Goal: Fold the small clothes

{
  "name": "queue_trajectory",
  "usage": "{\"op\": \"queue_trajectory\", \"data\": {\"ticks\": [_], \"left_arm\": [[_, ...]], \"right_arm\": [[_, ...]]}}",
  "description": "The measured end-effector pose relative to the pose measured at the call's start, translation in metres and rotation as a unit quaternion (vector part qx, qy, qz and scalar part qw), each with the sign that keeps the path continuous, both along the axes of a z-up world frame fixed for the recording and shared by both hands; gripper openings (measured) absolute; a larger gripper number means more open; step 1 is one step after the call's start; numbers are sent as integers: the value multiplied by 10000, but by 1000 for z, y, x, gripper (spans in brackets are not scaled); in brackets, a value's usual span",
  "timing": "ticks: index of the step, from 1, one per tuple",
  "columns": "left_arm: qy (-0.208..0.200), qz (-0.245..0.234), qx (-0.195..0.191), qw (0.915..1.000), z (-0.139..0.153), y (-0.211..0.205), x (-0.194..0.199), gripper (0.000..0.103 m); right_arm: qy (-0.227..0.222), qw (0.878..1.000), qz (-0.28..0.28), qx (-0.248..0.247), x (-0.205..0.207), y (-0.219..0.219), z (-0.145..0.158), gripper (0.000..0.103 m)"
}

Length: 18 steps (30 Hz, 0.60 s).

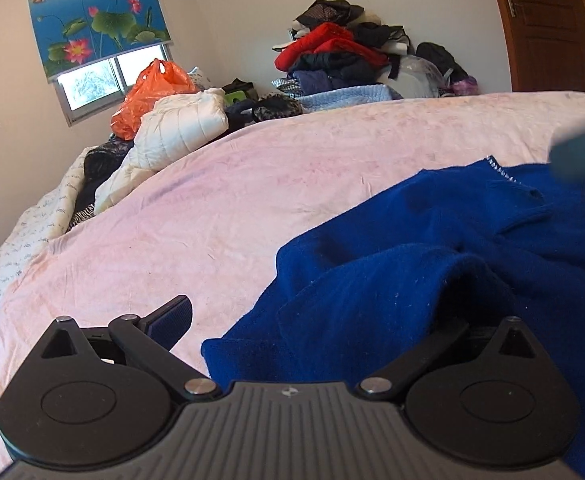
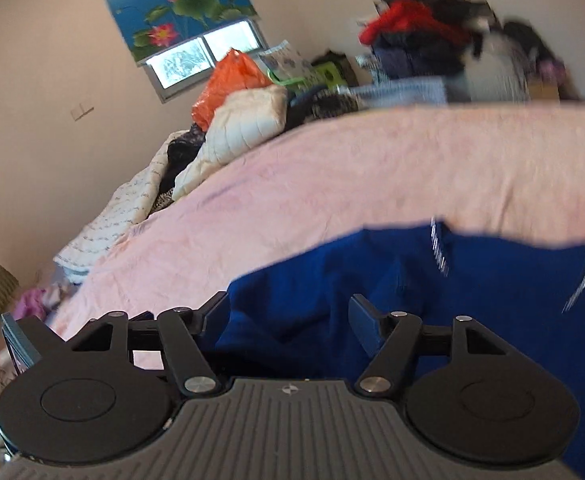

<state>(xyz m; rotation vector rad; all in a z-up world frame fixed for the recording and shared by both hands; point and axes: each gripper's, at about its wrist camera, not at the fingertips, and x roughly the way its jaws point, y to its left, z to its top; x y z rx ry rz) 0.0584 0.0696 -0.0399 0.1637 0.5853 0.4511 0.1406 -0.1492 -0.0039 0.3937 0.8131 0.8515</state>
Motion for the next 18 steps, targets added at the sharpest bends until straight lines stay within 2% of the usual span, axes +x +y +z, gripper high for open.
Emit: {"op": "queue_trajectory", "data": {"ticks": [2, 4, 7, 9, 12, 16, 18], "left_arm": [[-41, 42, 79, 10000, 1, 2, -1, 103], [20, 92, 134, 9999, 0, 4, -1, 103], [30, 153, 55, 9999, -1, 9, -3, 103], [33, 168, 45, 9998, -3, 12, -5, 103], [-13, 183, 98, 9998, -5, 15, -9, 103], [0, 183, 173, 9997, -10, 15, -12, 103], [8, 186, 182, 9997, -12, 15, -13, 103]], "right_arm": [[888, 9939, -211, 616, 4, -3, -34, 65], [1706, 9773, -251, 1229, 6, -1, -62, 65], [2438, 9490, -120, 1993, 1, 18, -79, 67], [2643, 9416, -109, 2084, 1, 31, -80, 68], [2719, 9407, -149, 2026, 3, 50, -82, 70], [3137, 9242, -357, 2149, 15, 70, -97, 70], [3183, 9203, -451, 2229, 17, 78, -102, 55]]}}
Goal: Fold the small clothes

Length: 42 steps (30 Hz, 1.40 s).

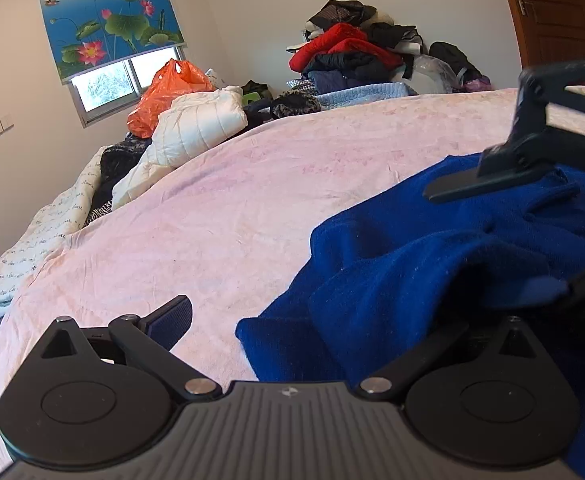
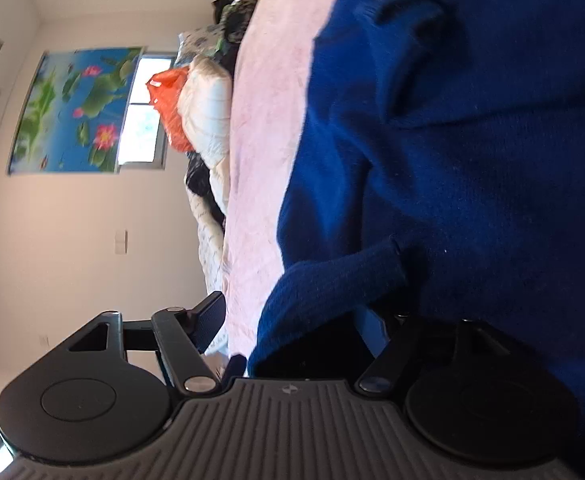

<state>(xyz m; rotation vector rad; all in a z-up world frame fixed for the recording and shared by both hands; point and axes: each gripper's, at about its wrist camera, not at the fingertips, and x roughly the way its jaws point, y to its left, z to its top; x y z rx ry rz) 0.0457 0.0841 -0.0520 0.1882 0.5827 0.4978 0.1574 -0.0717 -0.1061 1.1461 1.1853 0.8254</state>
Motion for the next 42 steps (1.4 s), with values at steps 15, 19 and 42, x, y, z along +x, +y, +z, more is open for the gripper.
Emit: {"op": "queue_trajectory", "data": {"ticks": [15, 19, 42], "left_arm": [[-441, 456, 107, 9979, 23, -19, 45, 103], [-490, 837, -149, 9952, 32, -3, 63, 103], [-156, 458, -102, 9988, 21, -34, 108, 103]], "right_arm": [[-3052, 9431, -862, -1000, 1, -48, 131, 8], [-3572, 9172, -1156, -1332, 8, -78, 158, 8], [-3220, 8429, -2660, -3394, 13, -248, 66, 8]]}}
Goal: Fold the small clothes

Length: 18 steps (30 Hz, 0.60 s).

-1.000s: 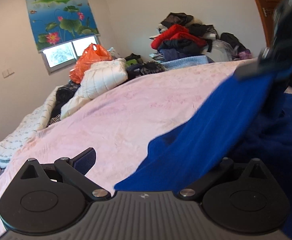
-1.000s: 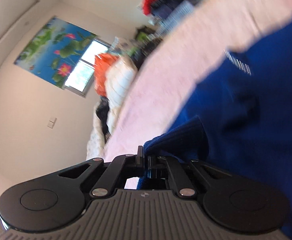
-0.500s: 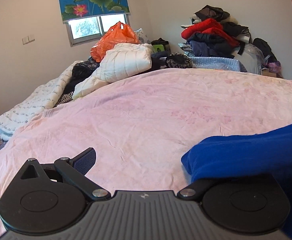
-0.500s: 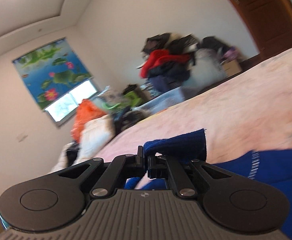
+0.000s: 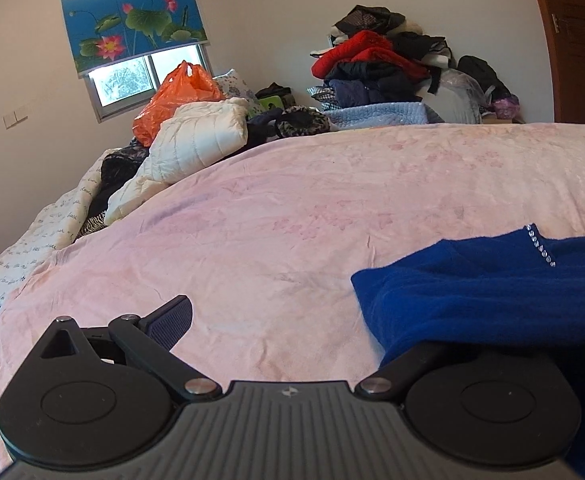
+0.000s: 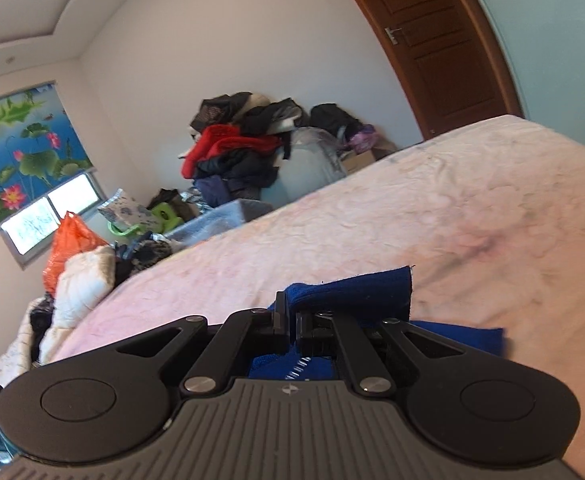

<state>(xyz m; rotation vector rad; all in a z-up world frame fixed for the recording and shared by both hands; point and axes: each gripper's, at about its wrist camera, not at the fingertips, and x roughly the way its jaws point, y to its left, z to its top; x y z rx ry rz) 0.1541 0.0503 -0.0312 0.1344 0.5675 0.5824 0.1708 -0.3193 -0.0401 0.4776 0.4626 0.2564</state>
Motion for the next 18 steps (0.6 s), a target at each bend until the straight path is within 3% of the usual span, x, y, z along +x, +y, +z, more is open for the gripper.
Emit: {"op": "queue_trajectory", "data": {"ticks": [5, 11, 15, 18], "left_arm": [[160, -18, 78, 9998, -12, 0, -2, 103], [231, 20, 93, 9997, -16, 5, -2, 103], [277, -5, 128, 9995, -19, 4, -3, 103], [348, -11, 167, 9993, -24, 3, -3, 103]], "right_arm": [[406, 9992, 38, -16, -16, -7, -29, 8], [859, 9960, 144, 202, -29, -9, -52, 17], [1035, 9928, 34, 599, -33, -17, -62, 44], [1115, 9837, -231, 1393, -32, -34, -72, 47]]}}
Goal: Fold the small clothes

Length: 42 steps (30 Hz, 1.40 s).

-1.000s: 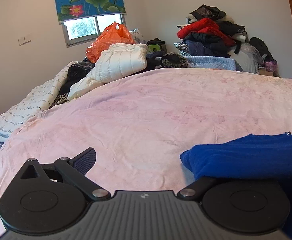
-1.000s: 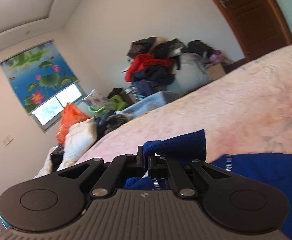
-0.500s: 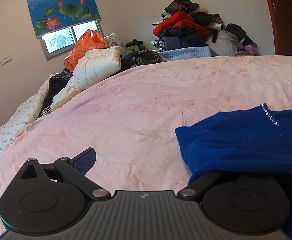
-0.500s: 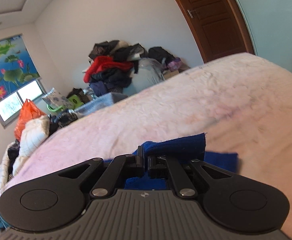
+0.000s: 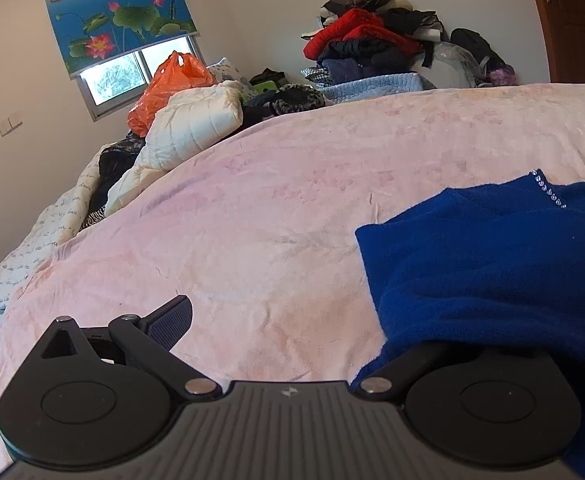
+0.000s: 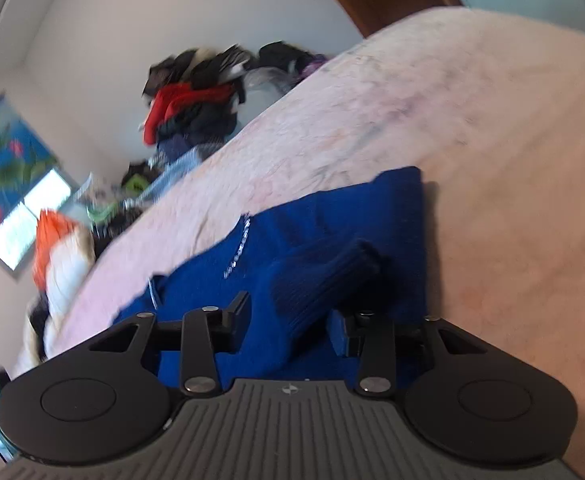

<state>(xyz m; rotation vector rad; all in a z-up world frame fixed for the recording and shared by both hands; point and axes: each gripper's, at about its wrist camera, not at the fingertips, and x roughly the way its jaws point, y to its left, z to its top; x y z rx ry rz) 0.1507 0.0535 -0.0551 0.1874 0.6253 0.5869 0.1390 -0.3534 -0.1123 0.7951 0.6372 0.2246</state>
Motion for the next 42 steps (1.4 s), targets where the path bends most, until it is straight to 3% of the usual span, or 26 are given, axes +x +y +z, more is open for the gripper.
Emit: {"op": "queue_trajectory", "data": {"ticks": [2, 5, 6, 8, 10, 11, 12, 16, 18, 25, 31, 35, 37, 39, 42], "left_arm": [[22, 7, -5, 10000, -2, 1, 0, 103], [31, 24, 2, 10000, -3, 1, 0, 103], [30, 27, 9, 10000, -2, 1, 0, 103], [3, 29, 24, 10000, -1, 1, -1, 103], [-6, 31, 19, 10000, -1, 1, -1, 103], [18, 31, 9, 10000, -2, 1, -1, 103], [35, 39, 1, 10000, -2, 2, 0, 103], [96, -45, 17, 9999, -3, -1, 0, 103], [105, -123, 39, 9999, -3, -1, -3, 103], [92, -262, -43, 9996, -2, 3, -9, 103], [93, -324, 0, 9994, -4, 2, -12, 103], [122, -306, -46, 9994, -6, 3, -11, 103], [117, -308, -51, 9994, -6, 3, -11, 103], [123, -323, -46, 9994, -6, 3, -12, 103], [116, -332, -55, 9994, -6, 3, -12, 103]], "right_arm": [[31, 9989, -186, 428, 3, -8, -7, 45], [205, 9986, -361, 333, 12, -8, -9, 15], [182, 9991, -345, 146, 16, -6, -6, 13], [-239, 9990, -309, -226, 15, 2, 9, 13], [-1037, 9924, -192, -633, 5, 9, 29, 12], [-1229, 9886, -203, -845, 2, 11, 36, 12], [-1157, 9885, -221, -949, 3, 10, 36, 12], [40, 9946, -475, -918, 18, -7, 4, 16], [-43, 9959, -524, -740, 12, -11, -5, 16], [-112, 9944, -543, -905, 7, -5, -8, 14], [-196, 9930, -506, -1051, 9, -5, 0, 14], [-520, 9901, -425, -1231, 10, -1, 13, 14], [-430, 9879, -403, -1435, 16, 0, 13, 14], [-68, 9867, -436, -1567, 24, -2, 4, 14], [-205, 9879, -488, -1460, 19, -2, 7, 14]]}}
